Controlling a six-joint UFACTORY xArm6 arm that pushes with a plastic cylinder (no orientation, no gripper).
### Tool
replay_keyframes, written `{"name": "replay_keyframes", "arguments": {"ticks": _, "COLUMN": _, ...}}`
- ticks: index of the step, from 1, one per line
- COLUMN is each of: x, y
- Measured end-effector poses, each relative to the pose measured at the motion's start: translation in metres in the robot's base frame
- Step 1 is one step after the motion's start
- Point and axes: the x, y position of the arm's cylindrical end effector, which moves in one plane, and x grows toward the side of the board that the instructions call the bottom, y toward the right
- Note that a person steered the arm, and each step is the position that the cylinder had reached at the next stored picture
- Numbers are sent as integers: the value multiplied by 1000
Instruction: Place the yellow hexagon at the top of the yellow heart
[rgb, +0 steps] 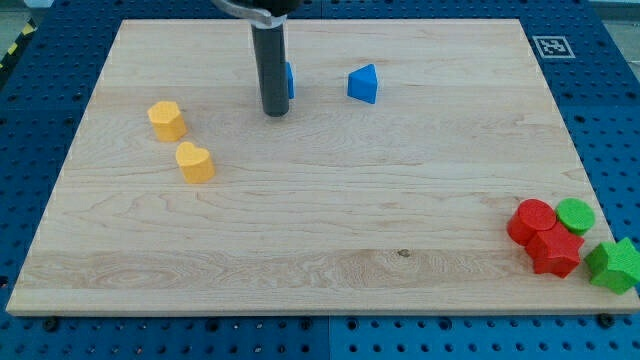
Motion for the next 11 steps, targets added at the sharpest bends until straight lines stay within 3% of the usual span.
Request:
{"name": "replay_keyframes", "arguments": {"ticks": 3, "x": -26, "y": -145}}
{"name": "replay_keyframes", "arguments": {"ticks": 4, "x": 7, "y": -186}}
{"name": "replay_keyframes", "arguments": {"ticks": 5, "x": 28, "y": -184}}
{"name": "replay_keyframes", "arguments": {"ticks": 8, "x": 21, "y": -117}}
{"name": "replay_keyframes", "arguments": {"ticks": 10, "x": 24, "y": -187}}
{"name": "replay_keyframes", "arguments": {"ticks": 11, "x": 57, "y": -196}}
